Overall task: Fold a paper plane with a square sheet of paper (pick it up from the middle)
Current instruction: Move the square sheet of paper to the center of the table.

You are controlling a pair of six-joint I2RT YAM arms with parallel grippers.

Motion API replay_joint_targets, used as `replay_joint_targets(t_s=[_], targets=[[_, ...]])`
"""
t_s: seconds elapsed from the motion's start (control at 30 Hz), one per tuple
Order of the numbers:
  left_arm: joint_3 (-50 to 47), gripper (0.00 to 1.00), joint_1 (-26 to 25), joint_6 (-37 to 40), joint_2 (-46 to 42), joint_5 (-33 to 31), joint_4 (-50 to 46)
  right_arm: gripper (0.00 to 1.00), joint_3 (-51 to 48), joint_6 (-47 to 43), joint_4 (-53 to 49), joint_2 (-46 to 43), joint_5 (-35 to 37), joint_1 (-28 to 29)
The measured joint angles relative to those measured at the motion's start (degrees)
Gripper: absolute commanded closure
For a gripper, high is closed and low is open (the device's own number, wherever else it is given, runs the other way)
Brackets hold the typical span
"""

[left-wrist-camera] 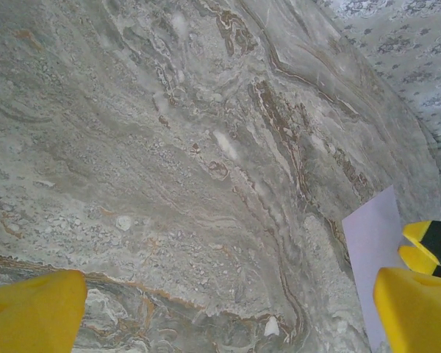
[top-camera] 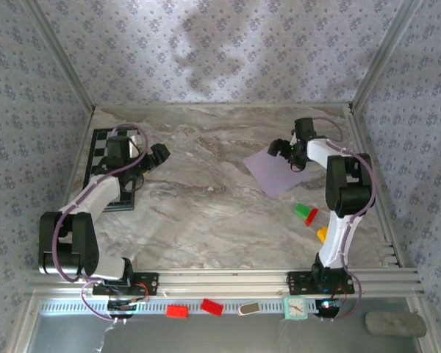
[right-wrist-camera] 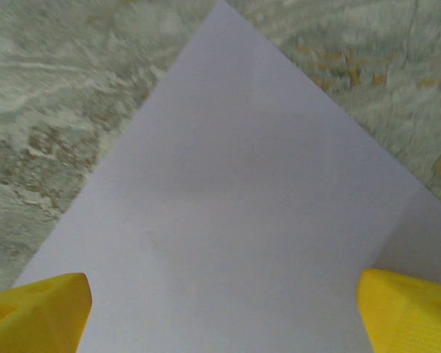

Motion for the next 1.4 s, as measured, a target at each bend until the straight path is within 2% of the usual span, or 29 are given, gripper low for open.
replay_joint_targets(t_s=[0.2, 0.37, 0.5, 0.63, 0.83, 0.97, 1.23, 1.4], targets=[[0.1, 0.00, -0.4, -0.4, 0.0, -0.1, -1.2, 0.04, 0.6, 4.0, -2.4, 0.0, 5.1, 3.3], [0.1, 0.00, -0.6, -0.6, 0.1, -0.2, -3.0, 0.03, -1.0, 13.7, -3.2, -1.3, 9.9, 8.9], [0.1, 0.00, -0.7, -0.6, 0.1, -1.2, -4.7, 0.03, -5.9, 25.4, -3.1, -4.9, 12.9, 16.6], [0.1, 0.00, -0.7, -0.8, 0.1, -1.8, -6.5, 0.04, -6.2, 36.5, -3.9, -5.4, 13.7, 25.6], [0.1, 0.00, -0.9, -1.6, 0.1, -1.9, -8.8, 0.05, -2.6, 44.7, -6.8, -4.3, 11.1, 34.5], [0.1, 0.00, -2.1, -2.1, 0.1, -1.8, -10.2, 0.08, -1.1, 41.7, -7.4, -4.3, 9.7, 33.9], [0.1, 0.00, -4.6, -3.6, 0.1, -2.2, -11.8, 0.14, 6.2, 19.9, -7.5, -1.1, 3.0, 28.9], [0.1, 0.00, -5.9, -4.3, 0.5, -2.8, -11.9, 0.14, 9.3, 11.9, -9.5, 3.3, 1.2, 27.7]])
